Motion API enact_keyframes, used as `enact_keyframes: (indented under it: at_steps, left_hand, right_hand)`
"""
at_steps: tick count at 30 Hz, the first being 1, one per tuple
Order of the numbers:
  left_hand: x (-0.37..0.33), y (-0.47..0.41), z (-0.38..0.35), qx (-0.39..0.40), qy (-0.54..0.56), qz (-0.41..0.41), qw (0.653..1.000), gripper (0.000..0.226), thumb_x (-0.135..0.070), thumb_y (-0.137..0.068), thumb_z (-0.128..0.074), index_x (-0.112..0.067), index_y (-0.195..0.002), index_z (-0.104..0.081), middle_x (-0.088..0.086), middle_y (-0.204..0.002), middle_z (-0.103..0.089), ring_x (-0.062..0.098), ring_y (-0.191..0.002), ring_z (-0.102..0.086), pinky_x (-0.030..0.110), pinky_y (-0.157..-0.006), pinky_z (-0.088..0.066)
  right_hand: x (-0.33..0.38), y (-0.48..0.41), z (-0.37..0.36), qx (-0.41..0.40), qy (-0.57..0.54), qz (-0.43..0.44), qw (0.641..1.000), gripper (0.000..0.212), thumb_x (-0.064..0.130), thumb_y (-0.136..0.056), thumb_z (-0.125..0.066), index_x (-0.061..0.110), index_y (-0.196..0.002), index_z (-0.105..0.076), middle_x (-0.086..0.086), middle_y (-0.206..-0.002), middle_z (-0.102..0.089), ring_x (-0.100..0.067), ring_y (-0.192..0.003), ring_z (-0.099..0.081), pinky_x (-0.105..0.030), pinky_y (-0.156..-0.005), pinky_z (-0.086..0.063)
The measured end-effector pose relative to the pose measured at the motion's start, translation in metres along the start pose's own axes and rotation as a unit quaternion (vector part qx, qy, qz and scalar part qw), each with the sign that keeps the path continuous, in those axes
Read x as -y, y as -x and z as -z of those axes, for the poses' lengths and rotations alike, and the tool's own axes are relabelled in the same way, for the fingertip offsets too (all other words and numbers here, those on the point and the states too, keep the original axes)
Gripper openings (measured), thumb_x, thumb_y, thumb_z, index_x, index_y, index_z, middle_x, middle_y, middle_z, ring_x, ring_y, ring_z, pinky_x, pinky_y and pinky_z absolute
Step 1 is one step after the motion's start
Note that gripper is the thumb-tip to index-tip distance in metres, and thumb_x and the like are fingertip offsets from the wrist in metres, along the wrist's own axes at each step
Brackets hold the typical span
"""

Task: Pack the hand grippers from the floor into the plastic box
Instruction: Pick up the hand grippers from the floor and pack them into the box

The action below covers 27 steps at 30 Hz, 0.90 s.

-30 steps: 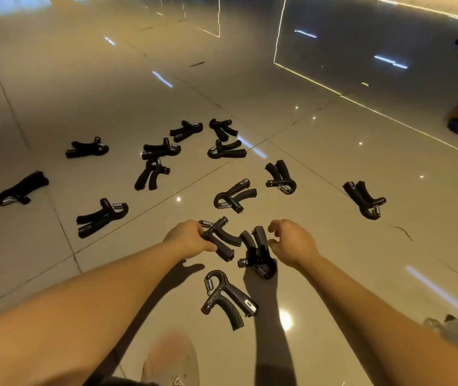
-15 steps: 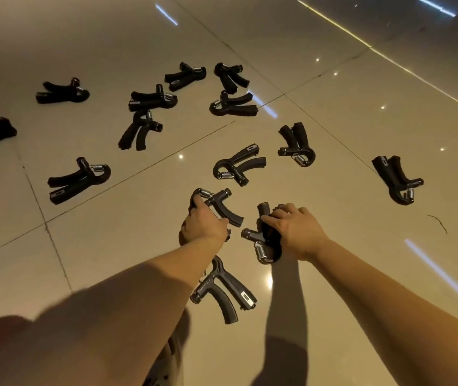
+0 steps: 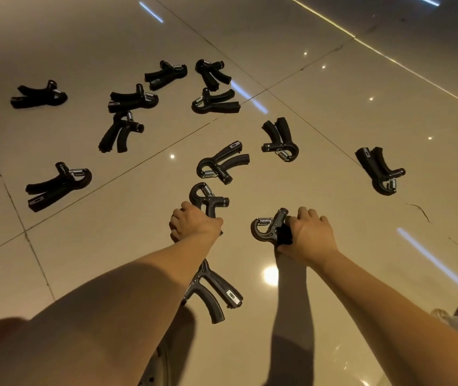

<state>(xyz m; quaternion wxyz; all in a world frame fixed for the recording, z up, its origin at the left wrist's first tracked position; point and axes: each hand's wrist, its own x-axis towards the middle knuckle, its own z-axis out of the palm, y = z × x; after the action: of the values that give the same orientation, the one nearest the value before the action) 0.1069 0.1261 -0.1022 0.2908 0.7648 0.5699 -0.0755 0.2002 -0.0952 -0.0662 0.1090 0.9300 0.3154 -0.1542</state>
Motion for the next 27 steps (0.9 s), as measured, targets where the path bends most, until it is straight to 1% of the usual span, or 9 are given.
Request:
enact_keyframes:
  at_steps: [3,6,10,12,14,16,20,23,27]
  left_hand:
    - [0.002,0.008,-0.001,0.01,0.036,-0.002,0.999,0.083,-0.031,-0.065,-0.086,-0.011,-0.13,-0.039,0.017,-0.132,-0.051,0.037,-0.123,-0.049,0.052,-0.098,-0.05]
    - [0.003,0.024,0.002,0.03,0.093,-0.038,0.994,0.071,-0.024,-0.071,-0.082,-0.013,-0.125,-0.036,0.014,-0.117,-0.056,0.034,-0.1,-0.06,0.044,-0.08,-0.057]
    - [-0.005,0.059,0.013,0.062,0.143,-0.101,0.983,0.064,-0.022,-0.08,-0.08,-0.015,-0.127,-0.036,0.005,-0.101,-0.057,0.02,-0.076,-0.058,0.025,-0.046,-0.041]
    - [-0.012,0.082,0.019,0.072,0.164,-0.12,0.977,0.06,-0.024,-0.082,-0.079,-0.019,-0.123,-0.035,0.001,-0.095,-0.057,0.015,-0.07,-0.06,0.023,-0.039,-0.041]
    - [-0.019,0.108,0.024,0.078,0.183,-0.134,0.971,0.062,-0.026,-0.08,-0.079,-0.021,-0.124,-0.035,0.004,-0.096,-0.06,0.021,-0.073,-0.065,0.03,-0.046,-0.051]
    - [-0.029,0.136,0.029,0.074,0.196,-0.156,0.965,0.063,-0.028,-0.079,-0.079,-0.02,-0.125,-0.036,0.006,-0.099,-0.062,0.026,-0.08,-0.067,0.037,-0.061,-0.057]
    - [-0.051,0.201,0.034,0.081,0.202,-0.214,0.952,0.056,-0.033,-0.08,-0.077,-0.022,-0.118,-0.038,0.006,-0.097,-0.062,0.027,-0.087,-0.064,0.036,-0.069,-0.054]
    - [-0.07,0.251,0.032,0.102,0.198,-0.261,0.939,0.057,-0.036,-0.079,-0.079,-0.023,-0.119,-0.04,0.001,-0.096,-0.059,0.028,-0.094,-0.063,0.043,-0.084,-0.056]
    - [-0.093,0.318,0.029,0.121,0.2,-0.3,0.925,0.058,-0.036,-0.08,-0.08,-0.022,-0.122,-0.042,-0.003,-0.099,-0.056,0.026,-0.097,-0.061,0.039,-0.084,-0.053]
  right_hand:
    - [0.0,0.015,-0.005,0.028,-0.05,-0.03,0.998,0.057,0.062,-0.076,-0.068,0.018,-0.111,-0.059,-0.002,-0.11,-0.059,-0.024,-0.105,-0.056,-0.035,-0.08,-0.044]
    - [-0.003,0.032,-0.008,0.026,-0.102,-0.051,0.993,0.048,0.055,-0.075,-0.069,0.018,-0.104,-0.058,0.003,-0.096,-0.056,-0.022,-0.092,-0.059,-0.03,-0.067,-0.039]
    - [-0.015,0.058,0.002,0.012,-0.156,-0.076,0.985,0.044,0.053,-0.075,-0.072,0.02,-0.092,-0.049,0.0,-0.094,-0.057,-0.02,-0.075,-0.053,-0.03,-0.062,-0.039]
    - [-0.027,0.075,0.015,-0.01,-0.173,-0.086,0.981,0.045,0.055,-0.075,-0.073,0.02,-0.09,-0.048,0.0,-0.092,-0.056,-0.02,-0.073,-0.054,-0.03,-0.059,-0.038]
    - [-0.043,0.095,0.029,-0.04,-0.181,-0.092,0.978,0.048,0.059,-0.075,-0.073,0.018,-0.09,-0.051,-0.001,-0.09,-0.055,-0.021,-0.072,-0.054,-0.031,-0.058,-0.038]
    - [-0.061,0.12,0.043,-0.068,-0.18,-0.093,0.977,0.052,0.061,-0.075,-0.072,0.017,-0.093,-0.054,-0.002,-0.091,-0.056,-0.022,-0.073,-0.056,-0.034,-0.06,-0.044]
    - [-0.107,0.177,0.072,-0.121,-0.163,-0.098,0.974,0.05,0.06,-0.076,-0.072,0.017,-0.095,-0.054,-0.003,-0.093,-0.056,-0.022,-0.074,-0.056,-0.035,-0.061,-0.047]
    - [-0.144,0.223,0.09,-0.153,-0.161,-0.116,0.968,0.048,0.058,-0.077,-0.072,0.017,-0.096,-0.055,-0.001,-0.093,-0.056,-0.021,-0.075,-0.056,-0.039,-0.066,-0.054]
    - [-0.193,0.283,0.098,-0.181,-0.163,-0.155,0.957,0.048,0.058,-0.077,-0.073,0.019,-0.101,-0.057,0.0,-0.095,-0.056,-0.02,-0.079,-0.056,-0.039,-0.07,-0.054]
